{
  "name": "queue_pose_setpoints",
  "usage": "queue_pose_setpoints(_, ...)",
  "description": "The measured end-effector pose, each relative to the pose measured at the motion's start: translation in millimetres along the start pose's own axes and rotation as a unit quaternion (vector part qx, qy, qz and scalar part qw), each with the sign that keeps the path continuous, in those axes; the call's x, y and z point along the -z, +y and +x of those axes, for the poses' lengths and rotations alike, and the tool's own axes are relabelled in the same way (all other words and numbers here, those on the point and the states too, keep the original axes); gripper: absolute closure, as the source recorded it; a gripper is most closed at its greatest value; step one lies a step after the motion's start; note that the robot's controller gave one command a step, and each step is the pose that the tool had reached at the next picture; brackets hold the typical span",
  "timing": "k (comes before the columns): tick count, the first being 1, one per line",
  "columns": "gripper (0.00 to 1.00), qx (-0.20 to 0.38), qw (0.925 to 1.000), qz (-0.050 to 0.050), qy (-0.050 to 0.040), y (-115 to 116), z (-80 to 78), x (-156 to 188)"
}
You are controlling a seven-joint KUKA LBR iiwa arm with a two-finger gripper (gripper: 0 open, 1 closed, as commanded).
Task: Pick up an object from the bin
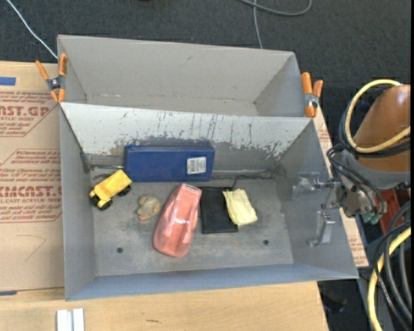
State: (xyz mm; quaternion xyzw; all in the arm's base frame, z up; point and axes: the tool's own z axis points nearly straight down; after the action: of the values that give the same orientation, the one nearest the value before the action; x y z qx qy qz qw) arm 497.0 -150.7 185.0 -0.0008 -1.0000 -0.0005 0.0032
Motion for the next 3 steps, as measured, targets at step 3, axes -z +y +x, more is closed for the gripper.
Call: queue_pose_setpoints(3,0.0,0.002,1.0,-0.001,-0.0038,77,-0.8,-79)
